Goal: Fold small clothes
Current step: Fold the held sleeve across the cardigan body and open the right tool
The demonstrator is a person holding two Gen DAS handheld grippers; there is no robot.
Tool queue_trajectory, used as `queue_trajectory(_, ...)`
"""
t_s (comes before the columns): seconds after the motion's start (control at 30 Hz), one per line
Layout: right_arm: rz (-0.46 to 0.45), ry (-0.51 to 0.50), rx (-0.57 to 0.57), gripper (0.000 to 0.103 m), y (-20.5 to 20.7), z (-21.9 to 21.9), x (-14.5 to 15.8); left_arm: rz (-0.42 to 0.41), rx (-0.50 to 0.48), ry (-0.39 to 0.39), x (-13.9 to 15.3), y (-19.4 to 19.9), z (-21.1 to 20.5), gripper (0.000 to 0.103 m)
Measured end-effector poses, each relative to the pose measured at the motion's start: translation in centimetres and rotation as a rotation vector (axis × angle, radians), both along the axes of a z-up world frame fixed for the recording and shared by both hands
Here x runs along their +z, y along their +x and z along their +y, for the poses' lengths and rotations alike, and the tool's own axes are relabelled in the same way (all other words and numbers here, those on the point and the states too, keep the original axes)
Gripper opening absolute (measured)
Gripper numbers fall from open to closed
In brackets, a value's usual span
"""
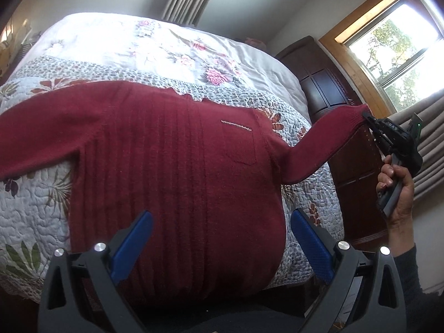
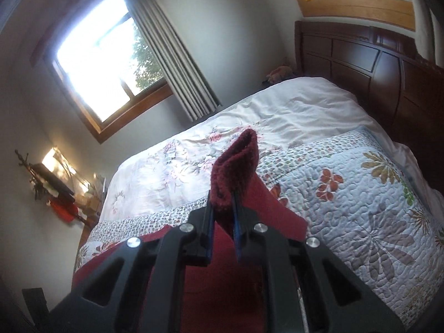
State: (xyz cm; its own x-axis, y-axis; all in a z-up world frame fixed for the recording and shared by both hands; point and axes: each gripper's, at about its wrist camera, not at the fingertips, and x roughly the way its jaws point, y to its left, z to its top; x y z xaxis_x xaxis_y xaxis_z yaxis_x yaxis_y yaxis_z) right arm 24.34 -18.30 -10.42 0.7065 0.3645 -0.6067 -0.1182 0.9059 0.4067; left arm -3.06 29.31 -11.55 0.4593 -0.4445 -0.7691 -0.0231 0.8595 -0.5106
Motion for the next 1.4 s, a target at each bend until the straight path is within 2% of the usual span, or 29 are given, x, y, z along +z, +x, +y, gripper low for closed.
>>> queue_trajectory(0.17, 0.029, -0.067, 0.09, 0.011, 0.1, 6.4, -1.5, -0.059, 0.071, 0.014, 0.2, 0.1, 1.8, 0.099)
queue_trajectory(0.23, 0.053, -0.096, 0.13, 0.011, 0.1, 9.2, -2.9, -0.075, 0.091, -0.01, 0.3, 0.4, 2.5, 0.099)
queue_trajectory(0.33, 0.094, -0.173, 0.192, 0.011, -0.2, 13.9, -5.5, -0.066, 0.145, -0.097, -0.1, 1.3, 4.1, 0.099)
queue_trajectory(0.47, 0.152, -0.309, 0.269, 0.01, -0.7, 19.7, -10.5, -0.035, 0.21, -0.279, -1.4, 3.0, 5.9, 0.099)
queue_trajectory(0.6, 0.217, -0.398, 0.33, 0.011, -1.2, 23.6, -15.4, 0.036, 0.199, -0.392, -3.3, 5.5, 5.6, 0.099)
queue_trajectory(0.7, 0.254, -0.409, 0.377, 0.025, -2.0, 25.0, -17.3, 0.064, 0.228, -0.468, -4.9, 7.0, 5.1, 0.099)
queue_trajectory(0.77, 0.245, -0.396, 0.396, 0.031, -3.0, 25.0, -17.1, 0.101, 0.207, -0.499, -5.9, 8.5, 4.4, 0.099)
queue_trajectory(0.8, 0.241, -0.379, 0.4, 0.031, -3.5, 24.6, -16.7, 0.12, 0.204, -0.5, -6.4, 9.3, 4.0, 0.099)
queue_trajectory(0.9, 0.246, -0.31, 0.398, 0.042, -5.1, 22.2, -15.6, 0.177, 0.167, -0.486, -7.8, 11.9, 2.2, 0.099)
queue_trajectory(1.0, 0.258, -0.294, 0.369, 0.043, -7.1, 18.8, -15.1, 0.226, 0.125, -0.47, -9.5, 14.5, -0.1, 0.099)
queue_trajectory(1.13, 0.303, -0.221, 0.276, 0.043, -10.3, 13.2, -15.2, 0.27, 0.091, -0.448, -11.3, 17.3, -2.6, 0.099)
queue_trajectory(1.27, 0.353, -0.149, 0.165, 0.047, -13.7, 8.6, -15.8, 0.333, 0.114, -0.412, -13.3, 19.1, -3.8, 0.099)
queue_trajectory(1.4, 0.389, -0.095, 0.093, 0.047, -16.0, 6.4, -16.4, 0.375, 0.14, -0.361, -14.8, 20.2, -4.4, 0.099)
